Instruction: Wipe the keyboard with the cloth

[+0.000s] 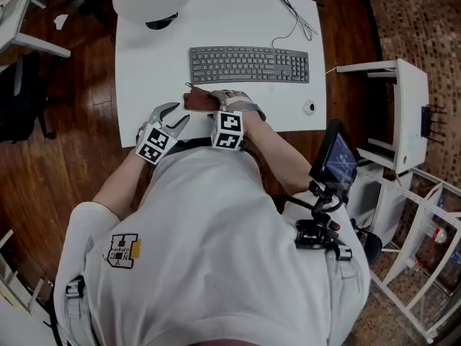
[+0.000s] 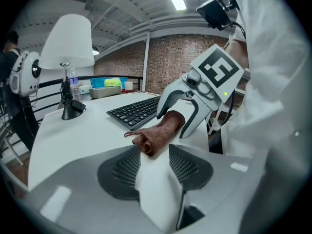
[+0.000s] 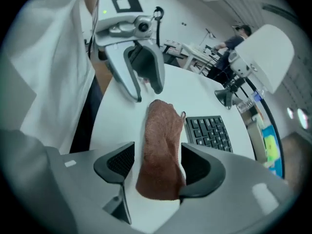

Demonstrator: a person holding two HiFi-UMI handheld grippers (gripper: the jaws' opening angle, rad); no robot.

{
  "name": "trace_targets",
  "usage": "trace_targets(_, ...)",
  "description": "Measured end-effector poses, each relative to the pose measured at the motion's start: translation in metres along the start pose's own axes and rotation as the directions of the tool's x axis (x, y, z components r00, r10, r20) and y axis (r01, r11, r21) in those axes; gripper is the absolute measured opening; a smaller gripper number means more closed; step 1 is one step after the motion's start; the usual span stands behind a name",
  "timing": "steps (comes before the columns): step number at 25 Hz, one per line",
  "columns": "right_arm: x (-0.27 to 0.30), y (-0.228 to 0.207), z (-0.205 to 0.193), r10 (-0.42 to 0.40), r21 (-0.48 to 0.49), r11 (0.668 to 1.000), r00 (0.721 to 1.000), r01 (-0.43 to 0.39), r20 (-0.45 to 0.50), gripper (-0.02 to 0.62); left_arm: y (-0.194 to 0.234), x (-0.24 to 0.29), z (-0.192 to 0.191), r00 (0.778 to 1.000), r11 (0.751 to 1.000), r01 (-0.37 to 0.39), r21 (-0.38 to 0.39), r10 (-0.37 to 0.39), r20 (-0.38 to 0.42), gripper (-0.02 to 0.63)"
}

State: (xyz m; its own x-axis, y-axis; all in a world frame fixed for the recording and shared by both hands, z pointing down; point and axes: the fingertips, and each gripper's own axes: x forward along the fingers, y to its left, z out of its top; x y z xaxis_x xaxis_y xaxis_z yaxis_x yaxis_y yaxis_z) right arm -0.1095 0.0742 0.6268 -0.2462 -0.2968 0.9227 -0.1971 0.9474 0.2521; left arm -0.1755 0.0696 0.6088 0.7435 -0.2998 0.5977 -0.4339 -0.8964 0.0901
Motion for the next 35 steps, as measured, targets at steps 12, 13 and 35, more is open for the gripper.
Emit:
trace_targets(12, -0.044, 0.031, -0.097, -0.246, 0.817, 0.573, 0.963, 0.058, 0.105, 0.002, -0.032, -0.003, -0.020, 0.998, 0.997, -0.068, -0.039, 0.068, -0.009, 0.158)
trace_targets(13, -0.042, 0.036, -0.102, -0.246, 0.823, 0.565, 0.964, 0.060, 0.099, 0.000, -0.034, -0.005, -0.022, 0.996, 0.996, -0.085, -0.040, 0.085, -0.019, 0.158)
trace_targets(35, -0.040, 0.048, -0.109, -0.280, 0.820, 0.571, 0.932, -0.030, 0.229, 0.000, -0.026, 0.001, -0.038, 0.967, 0.972, -0.230, -0.051, 0.222, -0.128, 0.158)
